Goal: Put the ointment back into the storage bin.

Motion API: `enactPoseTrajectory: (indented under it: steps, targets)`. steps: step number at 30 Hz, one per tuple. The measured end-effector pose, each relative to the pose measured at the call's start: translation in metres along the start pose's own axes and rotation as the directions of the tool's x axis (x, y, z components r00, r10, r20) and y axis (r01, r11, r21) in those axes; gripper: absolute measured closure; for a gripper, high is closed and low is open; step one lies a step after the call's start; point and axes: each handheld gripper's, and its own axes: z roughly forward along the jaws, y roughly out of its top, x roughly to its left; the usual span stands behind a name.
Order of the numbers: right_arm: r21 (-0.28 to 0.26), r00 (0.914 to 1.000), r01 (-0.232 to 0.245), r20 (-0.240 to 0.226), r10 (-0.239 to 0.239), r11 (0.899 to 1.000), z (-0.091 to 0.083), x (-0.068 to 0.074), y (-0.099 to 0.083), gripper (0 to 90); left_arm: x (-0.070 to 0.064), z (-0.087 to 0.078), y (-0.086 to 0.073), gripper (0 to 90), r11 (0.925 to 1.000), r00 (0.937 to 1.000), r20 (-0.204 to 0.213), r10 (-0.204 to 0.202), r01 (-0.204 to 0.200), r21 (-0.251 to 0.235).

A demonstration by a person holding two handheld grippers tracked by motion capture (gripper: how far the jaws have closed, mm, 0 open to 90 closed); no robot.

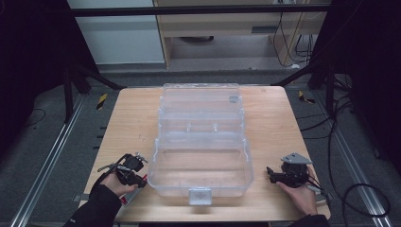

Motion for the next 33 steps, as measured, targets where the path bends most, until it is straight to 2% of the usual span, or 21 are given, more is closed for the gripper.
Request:
enactPoseTrajectory:
  steps: [4, 10, 16, 21, 27, 33]
  targets:
    - [0.002, 1.0000, 0.002, -0.001, -0.002, 1.000, 0.000, 0.000, 0.000, 14.5, 0.001, -0.006, -0.002, 70.1, 1.0000, 1.0000, 0.000, 0.007, -0.007, 0.002]
    - [0.001, 1.0000, 0.001, 0.000, -0.001, 1.000, 0.000, 0.000, 0.000, 14.5, 0.005, -0.025, -0.004, 70.2, 0.9989, 0.9999, -0.012, 0.006, -0.006, -0.047]
    - [0.003, 1.0000, 0.006, 0.002, -0.006, 1.000, -0.001, 0.000, -0.001, 14.5, 0.011, -0.048, -0.006, 70.2, 0.9939, 0.9995, -0.033, -0.002, -0.002, -0.110]
    - [-0.002, 1.0000, 0.005, 0.003, -0.005, 1.000, -0.001, 0.000, 0.000, 14.5, 0.013, -0.068, -0.004, 70.3, 0.9849, 0.9988, -0.047, 0.009, -0.017, -0.173]
    - [-0.002, 1.0000, 0.008, 0.006, -0.008, 1.000, -0.001, -0.001, -0.001, 14.5, 0.011, -0.090, 0.001, 70.3, 0.9753, 0.9967, -0.070, 0.040, -0.054, -0.214]
    - [0.003, 0.9999, 0.015, 0.008, -0.015, 1.000, 0.000, 0.000, -0.001, 14.4, 0.003, -0.114, 0.011, 70.3, 0.9555, 0.9895, -0.081, 0.119, -0.137, -0.261]
